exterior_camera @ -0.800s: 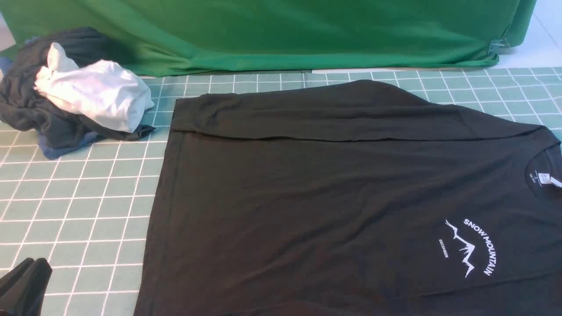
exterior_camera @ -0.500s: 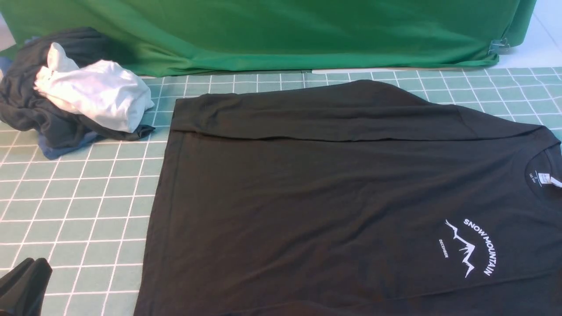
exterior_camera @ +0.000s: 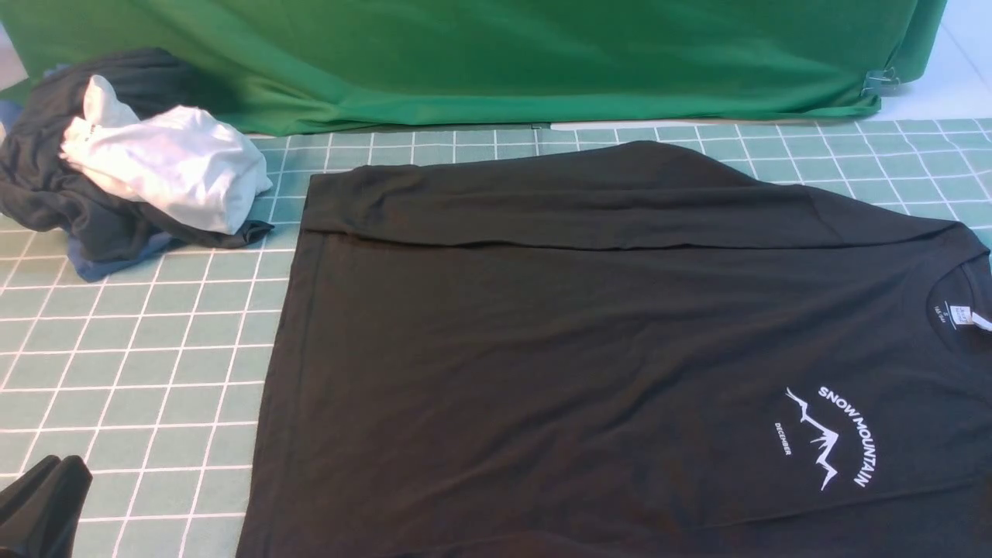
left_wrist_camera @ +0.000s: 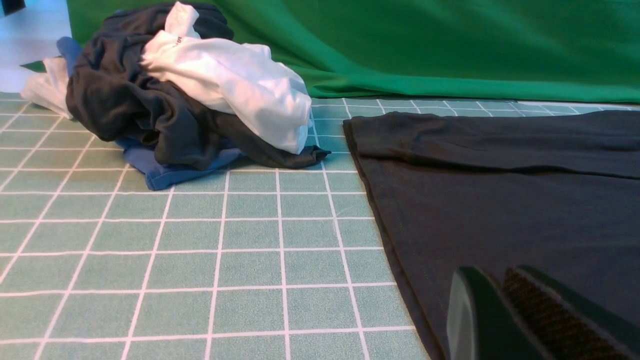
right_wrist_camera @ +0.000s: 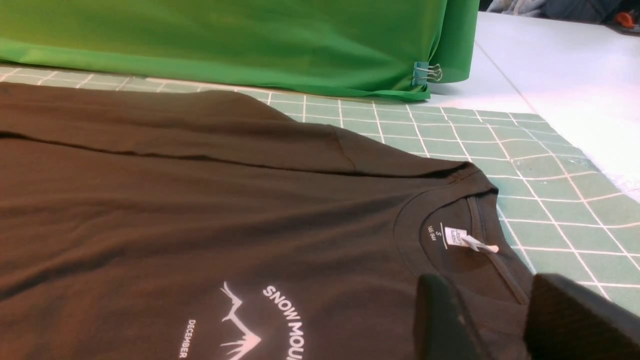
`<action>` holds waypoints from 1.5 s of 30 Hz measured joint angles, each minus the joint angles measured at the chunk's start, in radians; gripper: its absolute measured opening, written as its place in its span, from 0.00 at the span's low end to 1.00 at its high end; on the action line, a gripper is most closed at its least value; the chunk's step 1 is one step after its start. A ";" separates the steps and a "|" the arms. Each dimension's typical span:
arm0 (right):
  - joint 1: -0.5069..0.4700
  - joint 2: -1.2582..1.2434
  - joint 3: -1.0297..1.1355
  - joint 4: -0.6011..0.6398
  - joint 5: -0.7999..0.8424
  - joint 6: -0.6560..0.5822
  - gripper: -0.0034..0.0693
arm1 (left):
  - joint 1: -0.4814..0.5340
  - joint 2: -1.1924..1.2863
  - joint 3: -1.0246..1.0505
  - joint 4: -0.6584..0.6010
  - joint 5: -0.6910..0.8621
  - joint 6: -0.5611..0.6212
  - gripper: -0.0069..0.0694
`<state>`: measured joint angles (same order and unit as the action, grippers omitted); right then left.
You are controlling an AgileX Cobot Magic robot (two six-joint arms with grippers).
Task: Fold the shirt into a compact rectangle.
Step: 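Grasp the left edge of the dark T-shirt lying flat on the table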
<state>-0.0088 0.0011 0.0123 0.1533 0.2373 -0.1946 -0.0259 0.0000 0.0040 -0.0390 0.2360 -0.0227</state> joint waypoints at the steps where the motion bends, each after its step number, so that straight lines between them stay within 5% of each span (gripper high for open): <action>1: 0.000 0.000 0.000 0.000 0.000 0.000 0.38 | 0.000 0.000 0.000 0.000 0.000 0.000 0.14; 9: 0.000 0.000 0.000 0.000 0.000 0.000 0.38 | 0.000 0.000 0.000 0.008 -0.014 0.000 0.14; 18: 0.000 0.000 0.000 0.012 -0.005 0.012 0.38 | 0.000 0.000 0.000 -0.335 -0.312 -0.177 0.14; 22: 0.000 0.000 0.000 0.165 -0.129 0.195 0.38 | 0.000 0.000 0.000 -0.376 -0.556 -0.284 0.14; 27: 0.000 0.000 0.000 0.209 -0.246 0.442 0.38 | 0.000 0.000 0.000 -0.378 -0.857 -0.394 0.14; 30: 0.000 0.000 0.000 0.210 -0.265 0.470 0.38 | 0.000 0.005 -0.042 -0.379 -0.883 -0.429 0.14; 36: 0.000 0.000 0.000 0.213 -0.310 0.426 0.38 | 0.000 0.137 -0.371 -0.221 -0.518 -0.448 0.14; 38: 0.000 0.000 0.000 0.213 -0.398 0.436 0.38 | 0.000 0.249 -0.552 -0.129 -0.220 -0.446 0.14; 39: 0.000 0.000 0.000 0.213 -0.405 0.439 0.38 | 0.000 0.260 -0.565 -0.126 -0.195 -0.446 0.14; 40: 0.001 -0.001 -0.011 0.211 -0.425 0.455 0.36 | -0.001 0.361 -0.671 -0.114 0.025 -0.417 0.14; 43: 0.010 0.000 -0.072 0.206 -0.350 0.439 0.29 | -0.001 0.476 -0.753 -0.118 0.259 -0.325 0.14; 45: 0.030 0.044 -0.221 0.201 -0.194 0.323 0.15 | -0.001 0.643 -0.803 -0.158 0.545 -0.184 0.14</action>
<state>0.0213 0.0453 -0.2085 0.3540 0.0431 0.1280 -0.0269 0.6426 -0.7992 -0.1973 0.7813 -0.2071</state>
